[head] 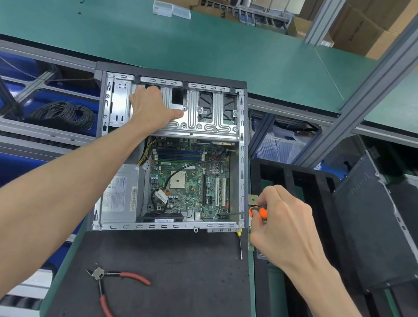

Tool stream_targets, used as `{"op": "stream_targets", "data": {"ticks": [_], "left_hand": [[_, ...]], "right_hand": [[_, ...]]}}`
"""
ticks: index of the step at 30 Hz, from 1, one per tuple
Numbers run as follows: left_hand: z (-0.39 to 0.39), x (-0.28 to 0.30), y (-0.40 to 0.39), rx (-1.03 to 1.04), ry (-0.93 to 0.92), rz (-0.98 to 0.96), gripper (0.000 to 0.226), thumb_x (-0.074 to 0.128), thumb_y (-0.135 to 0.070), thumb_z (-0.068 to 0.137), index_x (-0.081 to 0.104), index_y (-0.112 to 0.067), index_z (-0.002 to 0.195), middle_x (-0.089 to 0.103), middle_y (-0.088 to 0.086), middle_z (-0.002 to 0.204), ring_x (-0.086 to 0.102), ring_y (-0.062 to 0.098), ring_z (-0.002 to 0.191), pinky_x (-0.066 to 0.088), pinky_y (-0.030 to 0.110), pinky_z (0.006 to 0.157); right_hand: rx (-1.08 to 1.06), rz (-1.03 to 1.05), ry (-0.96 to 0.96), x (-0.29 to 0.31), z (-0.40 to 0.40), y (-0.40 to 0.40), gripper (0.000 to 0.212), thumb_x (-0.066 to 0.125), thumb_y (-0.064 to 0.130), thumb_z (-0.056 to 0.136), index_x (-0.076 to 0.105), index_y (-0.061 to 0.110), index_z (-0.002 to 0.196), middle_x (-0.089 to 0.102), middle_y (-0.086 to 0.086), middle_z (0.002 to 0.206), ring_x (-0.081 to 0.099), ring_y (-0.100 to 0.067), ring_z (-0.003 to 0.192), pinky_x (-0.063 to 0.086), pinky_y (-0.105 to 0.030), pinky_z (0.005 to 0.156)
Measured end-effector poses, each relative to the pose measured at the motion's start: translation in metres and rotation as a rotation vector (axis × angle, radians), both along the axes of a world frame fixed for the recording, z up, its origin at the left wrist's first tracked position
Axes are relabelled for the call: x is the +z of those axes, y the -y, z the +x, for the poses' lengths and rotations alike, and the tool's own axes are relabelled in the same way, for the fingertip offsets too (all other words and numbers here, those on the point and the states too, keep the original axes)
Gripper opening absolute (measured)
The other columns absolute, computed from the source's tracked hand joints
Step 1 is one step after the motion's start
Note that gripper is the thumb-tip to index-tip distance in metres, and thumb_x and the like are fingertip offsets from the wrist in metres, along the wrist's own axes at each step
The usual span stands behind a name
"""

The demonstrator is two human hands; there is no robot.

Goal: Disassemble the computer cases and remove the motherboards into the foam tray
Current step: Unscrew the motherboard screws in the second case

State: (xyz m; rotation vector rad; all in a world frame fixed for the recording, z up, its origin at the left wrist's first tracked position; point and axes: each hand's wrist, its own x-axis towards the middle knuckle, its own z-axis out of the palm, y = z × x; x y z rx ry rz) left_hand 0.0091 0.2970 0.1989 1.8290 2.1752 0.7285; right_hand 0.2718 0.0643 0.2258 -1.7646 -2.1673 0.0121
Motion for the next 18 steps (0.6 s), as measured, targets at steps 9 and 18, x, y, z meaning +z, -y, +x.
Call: {"op": "stream_targets", "data": {"ticks": [9, 18], "left_hand": [[-0.0002, 0.0010, 0.0004, -0.002, 0.011, -0.002, 0.064, 0.078, -0.061, 0.075, 0.037, -0.013, 0.061, 0.052, 0.012, 0.079, 0.057, 0.038, 0.105, 0.042, 0.043, 0.083], [0.0002, 0.0026, 0.0014, -0.002, 0.018, -0.002, 0.065, 0.079, -0.060, 0.074, 0.035, -0.013, 0.062, 0.066, 0.022, 0.098, 0.058, 0.039, 0.106, 0.044, 0.043, 0.084]], "right_hand": [[-0.012, -0.017, -0.002, -0.0001, 0.0011, 0.0003, 0.010, 0.067, 0.010, 0.081, 0.058, 0.007, 0.082, 0.059, -0.004, 0.080, 0.056, -0.030, 0.060, 0.051, -0.041, 0.057], [-0.006, -0.009, -0.007, 0.0008, 0.0004, 0.0015, 0.013, 0.070, 0.006, 0.078, 0.058, 0.007, 0.081, 0.058, -0.004, 0.077, 0.054, -0.031, 0.057, 0.050, -0.041, 0.055]]}}
